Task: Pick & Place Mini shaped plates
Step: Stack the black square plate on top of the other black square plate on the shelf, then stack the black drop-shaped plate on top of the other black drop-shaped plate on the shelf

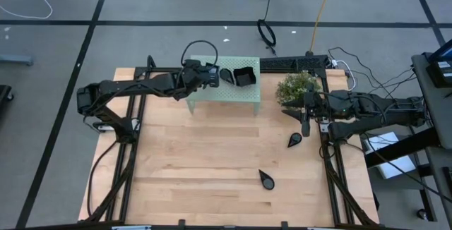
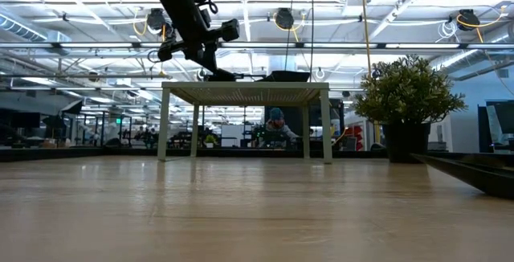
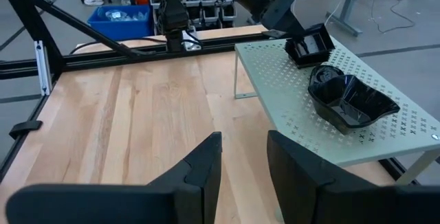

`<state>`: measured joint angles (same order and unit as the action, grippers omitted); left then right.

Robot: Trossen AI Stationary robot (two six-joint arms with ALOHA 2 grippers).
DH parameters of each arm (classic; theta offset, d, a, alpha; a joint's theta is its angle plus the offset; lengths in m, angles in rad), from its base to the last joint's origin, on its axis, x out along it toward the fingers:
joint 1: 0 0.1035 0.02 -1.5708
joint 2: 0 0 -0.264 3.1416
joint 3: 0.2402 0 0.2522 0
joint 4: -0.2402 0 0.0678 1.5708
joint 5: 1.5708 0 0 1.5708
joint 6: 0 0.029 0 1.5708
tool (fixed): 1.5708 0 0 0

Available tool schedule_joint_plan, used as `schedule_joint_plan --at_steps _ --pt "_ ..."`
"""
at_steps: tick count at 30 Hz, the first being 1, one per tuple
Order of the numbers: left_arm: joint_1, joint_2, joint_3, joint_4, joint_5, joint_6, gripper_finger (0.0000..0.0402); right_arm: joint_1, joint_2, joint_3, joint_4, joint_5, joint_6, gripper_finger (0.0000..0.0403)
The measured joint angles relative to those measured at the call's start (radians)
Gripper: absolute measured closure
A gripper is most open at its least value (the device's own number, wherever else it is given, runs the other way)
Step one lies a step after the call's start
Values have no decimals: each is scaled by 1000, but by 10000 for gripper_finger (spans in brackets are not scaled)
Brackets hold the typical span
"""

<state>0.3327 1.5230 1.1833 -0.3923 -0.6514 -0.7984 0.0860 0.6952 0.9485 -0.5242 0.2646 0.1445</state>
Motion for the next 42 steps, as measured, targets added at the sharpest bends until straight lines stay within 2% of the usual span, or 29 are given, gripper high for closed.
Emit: schedule_joint_plan --at_steps 4,11,21,29,33,38,42 --pt "13 0 0 0 2 13 380 0 0 0 0 0 0 298" --pt "41 0 0 0 123 17 376 0 0 0 0 -2 34 298" --pt "62 -29 0 -1 138 83 315 0 0 0 0 -3 35 298" --pt "59 -103 0 28 146 89 269 0 0 0 0 -4 48 298" --pt "50 -132 0 111 316 89 254 0 0 0 -8 -4 53 298" --pt "0 -131 0 254 574 90 256 0 12 0 -89 -4 71 298" --pt "-83 -130 0 357 647 99 264 0 61 0 -260 -8 158 298"
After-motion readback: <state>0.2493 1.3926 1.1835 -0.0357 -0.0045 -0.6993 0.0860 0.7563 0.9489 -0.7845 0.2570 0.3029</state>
